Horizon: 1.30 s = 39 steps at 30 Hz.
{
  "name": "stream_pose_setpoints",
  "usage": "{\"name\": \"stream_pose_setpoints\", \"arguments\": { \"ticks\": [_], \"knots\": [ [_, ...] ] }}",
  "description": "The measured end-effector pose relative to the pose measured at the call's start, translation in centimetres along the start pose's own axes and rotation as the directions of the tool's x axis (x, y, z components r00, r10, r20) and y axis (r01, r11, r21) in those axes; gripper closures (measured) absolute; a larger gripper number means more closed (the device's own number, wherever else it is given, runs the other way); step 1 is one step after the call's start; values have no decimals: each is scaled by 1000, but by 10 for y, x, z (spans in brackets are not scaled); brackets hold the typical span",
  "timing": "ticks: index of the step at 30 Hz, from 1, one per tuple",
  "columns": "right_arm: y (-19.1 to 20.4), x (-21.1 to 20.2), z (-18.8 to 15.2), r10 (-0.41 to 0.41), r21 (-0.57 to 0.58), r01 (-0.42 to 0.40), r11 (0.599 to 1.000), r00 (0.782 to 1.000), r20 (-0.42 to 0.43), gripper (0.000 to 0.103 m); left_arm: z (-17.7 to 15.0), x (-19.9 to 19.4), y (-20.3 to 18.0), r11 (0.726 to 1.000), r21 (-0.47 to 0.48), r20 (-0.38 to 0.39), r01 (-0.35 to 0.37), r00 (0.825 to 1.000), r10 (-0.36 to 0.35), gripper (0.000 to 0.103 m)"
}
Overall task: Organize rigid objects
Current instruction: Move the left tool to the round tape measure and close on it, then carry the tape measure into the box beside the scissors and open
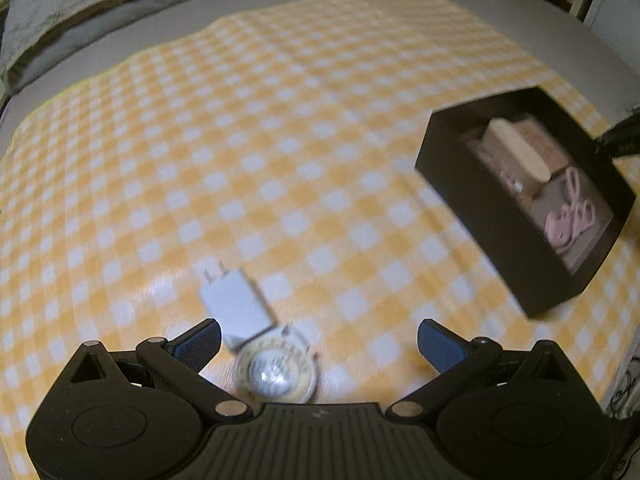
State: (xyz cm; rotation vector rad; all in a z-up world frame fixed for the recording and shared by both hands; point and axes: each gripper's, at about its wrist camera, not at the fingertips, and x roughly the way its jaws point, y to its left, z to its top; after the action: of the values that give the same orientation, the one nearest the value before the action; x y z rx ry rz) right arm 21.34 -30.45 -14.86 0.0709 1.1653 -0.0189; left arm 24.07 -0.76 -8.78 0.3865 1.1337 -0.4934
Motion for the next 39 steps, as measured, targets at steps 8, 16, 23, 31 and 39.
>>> {"name": "stream_pose_setpoints", "arguments": {
  "ticks": [8,16,23,31,39],
  "knots": [
    [-14,-5,11,7,52,-9,999,1000,24,97,-18,8,8,1000,-6,-63,0,998,0,7],
    [-17,-1,19,16,59,-15,998,1000,-4,93,-26,9,12,1000,-21,-81,4,997,-6,25],
    [0,-1,14,-12,34,12,999,1000,-10,92,-25,15,13,999,-33,-76,-18,997,16,27],
    [-5,-1,15,-10,33,11,999,1000,-9,92,-24,24,12,998,-22,-61,-58,997,56,50],
    [-5,-1,15,-11,34,11,999,1000,-10,92,-16,16,7,998,-51,-33,20,999,-22,50]
  ]
}}
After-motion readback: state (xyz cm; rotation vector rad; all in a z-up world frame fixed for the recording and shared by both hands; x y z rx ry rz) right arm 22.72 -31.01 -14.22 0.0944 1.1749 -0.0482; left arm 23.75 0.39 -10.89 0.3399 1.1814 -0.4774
